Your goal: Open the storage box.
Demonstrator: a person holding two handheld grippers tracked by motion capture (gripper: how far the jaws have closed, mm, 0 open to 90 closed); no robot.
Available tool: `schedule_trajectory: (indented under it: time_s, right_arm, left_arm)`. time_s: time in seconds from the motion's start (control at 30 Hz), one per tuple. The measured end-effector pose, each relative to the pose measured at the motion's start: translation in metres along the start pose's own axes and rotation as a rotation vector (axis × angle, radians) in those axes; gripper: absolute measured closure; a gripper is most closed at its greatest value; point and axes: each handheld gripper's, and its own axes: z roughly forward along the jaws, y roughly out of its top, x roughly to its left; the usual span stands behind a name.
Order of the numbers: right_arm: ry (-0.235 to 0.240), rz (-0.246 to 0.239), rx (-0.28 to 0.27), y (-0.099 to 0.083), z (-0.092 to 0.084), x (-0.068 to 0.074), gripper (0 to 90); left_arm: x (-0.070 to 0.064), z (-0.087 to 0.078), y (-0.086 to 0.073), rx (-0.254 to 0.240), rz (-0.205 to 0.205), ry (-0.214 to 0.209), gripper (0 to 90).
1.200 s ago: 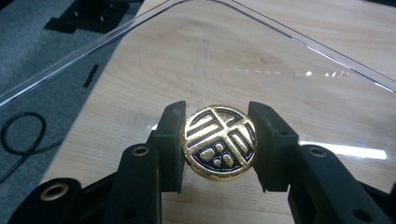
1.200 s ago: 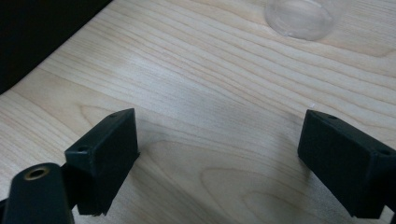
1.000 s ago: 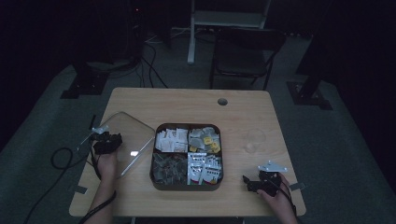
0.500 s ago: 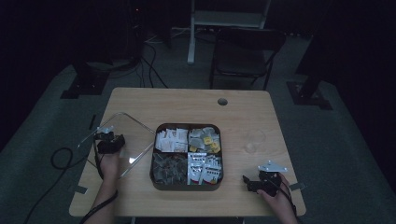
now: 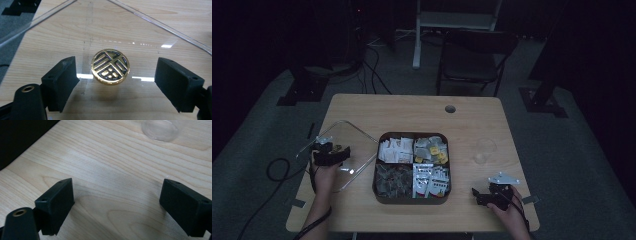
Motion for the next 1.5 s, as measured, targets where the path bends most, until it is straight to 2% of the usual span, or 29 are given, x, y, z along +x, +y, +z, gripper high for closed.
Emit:
schedule_trajectory:
  time_s: [0.07,0.13,0.2,0.23,0.27,0.3,0.4,0.43,0.47,0.53,0.6,0.63,0.7,0.8,0.83,0.87,1.1,1.2,1.23,1.33,1.4,1.43,1.5]
  right_arm:
    - [0.0,0.0,0.0,0.0,0.0,0.0,11.7]
    - [0.0,0.0,0.0,0.0,0.0,0.0,11.7]
    - [0.0,0.0,0.0,0.0,0.0,0.0,11.7]
    - [0.0,-0.001,-0.001,0.0,0.0,0.0,11.8]
    - [0.0,-0.001,-0.001,0.0,0.0,0.0,11.8]
    - [0.0,-0.001,0.0,0.0,0.0,0.0,11.7]
    - [0.0,-0.001,0.0,0.0,0.0,0.0,11.7]
    - [0.0,-0.001,-0.001,0.0,0.0,0.0,11.7]
    - [0.0,0.0,0.0,0.0,0.0,0.0,11.7]
    - [0.0,0.0,0.0,0.0,0.0,0.0,11.7]
    - [0.0,0.0,0.0,0.0,0.0,0.0,11.7]
    - [0.0,0.0,0.0,0.0,0.0,0.0,11.8]
    - [0.0,0.0,0.0,0.0,0.0,0.0,11.7]
    - [0.0,-0.001,0.0,0.0,0.0,0.0,11.7]
    - [0.0,-0.001,0.0,0.0,0.0,0.0,11.8]
    - [0.0,-0.001,0.0,0.0,0.0,0.0,11.8]
    - [0.0,0.0,0.0,0.0,0.0,0.0,11.8]
    - [0.005,-0.006,0.001,0.0,0.0,0.0,11.8]
    - [0.013,-0.012,0.0,0.0,0.0,0.001,11.8]
    - [0.014,-0.013,-0.001,0.0,0.0,0.001,11.8]
    - [0.014,-0.013,-0.001,0.0,0.0,0.001,11.8]
    - [0.017,-0.016,-0.001,0.0,0.0,0.001,11.7]
    - [0.022,-0.019,-0.001,0.0,0.0,0.001,11.7]
  left_arm:
    - [0.0,-0.002,0.0,-0.004,0.006,-0.004,16.9]
    - [0.001,-0.006,0.001,-0.008,0.018,-0.018,10.6]
    - [0.001,-0.008,0.002,-0.011,0.021,-0.026,10.5]
    - [-0.001,-0.013,0.002,-0.015,0.043,-0.035,6.3]
    - [-0.001,-0.013,0.002,-0.015,0.043,-0.035,2.4]
    - [-0.001,-0.015,0.002,-0.006,0.05,-0.043,2.1]
    - [-0.003,-0.026,0.0,-0.041,0.094,-0.051,2.1]
    - [-0.003,-0.026,0.0,-0.041,0.094,-0.051,2.1]
    - [-0.006,-0.03,0.0,-0.044,0.12,-0.083,2.1]
    - [-0.01,-0.034,-0.002,-0.044,0.154,-0.113,2.1]
    - [-0.01,-0.034,-0.002,-0.044,0.154,-0.113,2.1]
    - [-0.014,-0.04,-0.004,-0.057,0.186,-0.157,2.1]
    - [-0.017,-0.043,-0.006,-0.069,0.195,-0.191,2.1]
    - [-0.019,-0.044,-0.007,-0.074,0.197,-0.207,2.2]
    - [-0.025,-0.048,-0.012,-0.098,0.22,-0.238,2.1]
    - [-0.025,-0.049,-0.013,-0.102,0.224,-0.254,2.1]
    - [-0.034,-0.056,-0.025,-0.114,0.29,-0.33,2.1]
    - [-0.035,-0.057,-0.027,-0.116,0.295,-0.34,2.2]
    - [-0.037,-0.061,-0.032,-0.116,0.313,-0.369,2.2]
    - [-0.038,-0.064,-0.039,-0.109,0.33,-0.398,2.1]
    - [-0.038,-0.064,-0.039,-0.109,0.33,-0.398,2.1]
    - [-0.041,-0.066,-0.046,-0.103,0.357,-0.427,2.1]
    - [-0.042,-0.067,-0.051,-0.091,0.383,-0.45,2.2]
